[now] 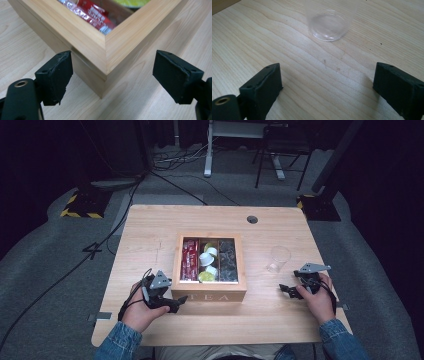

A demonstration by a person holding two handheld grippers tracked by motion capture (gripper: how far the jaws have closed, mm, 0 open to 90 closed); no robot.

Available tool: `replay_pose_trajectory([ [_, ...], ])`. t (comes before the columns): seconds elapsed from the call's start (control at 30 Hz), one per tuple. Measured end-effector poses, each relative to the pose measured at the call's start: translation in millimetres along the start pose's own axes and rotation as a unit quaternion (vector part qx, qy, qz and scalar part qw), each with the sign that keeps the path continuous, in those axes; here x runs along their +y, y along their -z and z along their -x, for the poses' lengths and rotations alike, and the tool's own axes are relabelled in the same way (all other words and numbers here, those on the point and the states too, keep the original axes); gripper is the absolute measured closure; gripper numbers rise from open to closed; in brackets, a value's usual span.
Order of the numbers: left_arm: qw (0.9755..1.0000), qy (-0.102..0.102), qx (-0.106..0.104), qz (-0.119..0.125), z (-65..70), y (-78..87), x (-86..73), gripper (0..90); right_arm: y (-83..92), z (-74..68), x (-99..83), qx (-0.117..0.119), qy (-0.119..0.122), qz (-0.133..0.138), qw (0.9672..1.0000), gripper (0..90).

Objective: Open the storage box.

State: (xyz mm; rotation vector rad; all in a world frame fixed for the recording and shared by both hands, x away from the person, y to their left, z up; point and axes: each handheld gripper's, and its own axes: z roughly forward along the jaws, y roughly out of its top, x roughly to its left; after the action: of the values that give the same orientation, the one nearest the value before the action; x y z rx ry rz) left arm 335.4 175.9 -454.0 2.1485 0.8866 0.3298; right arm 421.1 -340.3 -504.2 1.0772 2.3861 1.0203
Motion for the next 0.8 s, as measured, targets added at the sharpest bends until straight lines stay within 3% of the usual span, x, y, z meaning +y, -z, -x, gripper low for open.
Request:
replay_pose_trajectory([
  [0.1,1.0,0.008,0.003,0.002,-0.1,-0.6,-0.8,19.7,0.0,0.0,0.0,0.0,0.0,0.0,1.0,8.1],
  [0.2,0.9998,0.004,0.017,0.001,-2.5,2.1,-0.9,32.1,0.0,0.0,0.0,0.0,0.0,0.0,1.0,8.1],
  [0.4,0.9998,0.019,0.011,0.001,-3.8,5.2,-0.6,36.4,0.0,0.0,0.0,0.0,0.0,0.0,1.0,8.1],
  [0.6,0.9998,0.016,0.01,-0.008,-4.3,8.0,2.0,39.9,0.1,-0.1,-0.1,0.0,0.0,0.0,1.0,8.1],
  [0.73,0.9997,-0.008,0.018,-0.012,-3.3,11.2,4.4,44.9,0.1,-0.2,-0.1,0.001,0.0,0.0,1.0,8.1],
  [0.8,0.9997,-0.006,0.019,-0.014,-2.6,11.7,5.1,45.7,0.1,-0.2,-0.2,0.002,0.001,0.001,1.0,8.1],
])
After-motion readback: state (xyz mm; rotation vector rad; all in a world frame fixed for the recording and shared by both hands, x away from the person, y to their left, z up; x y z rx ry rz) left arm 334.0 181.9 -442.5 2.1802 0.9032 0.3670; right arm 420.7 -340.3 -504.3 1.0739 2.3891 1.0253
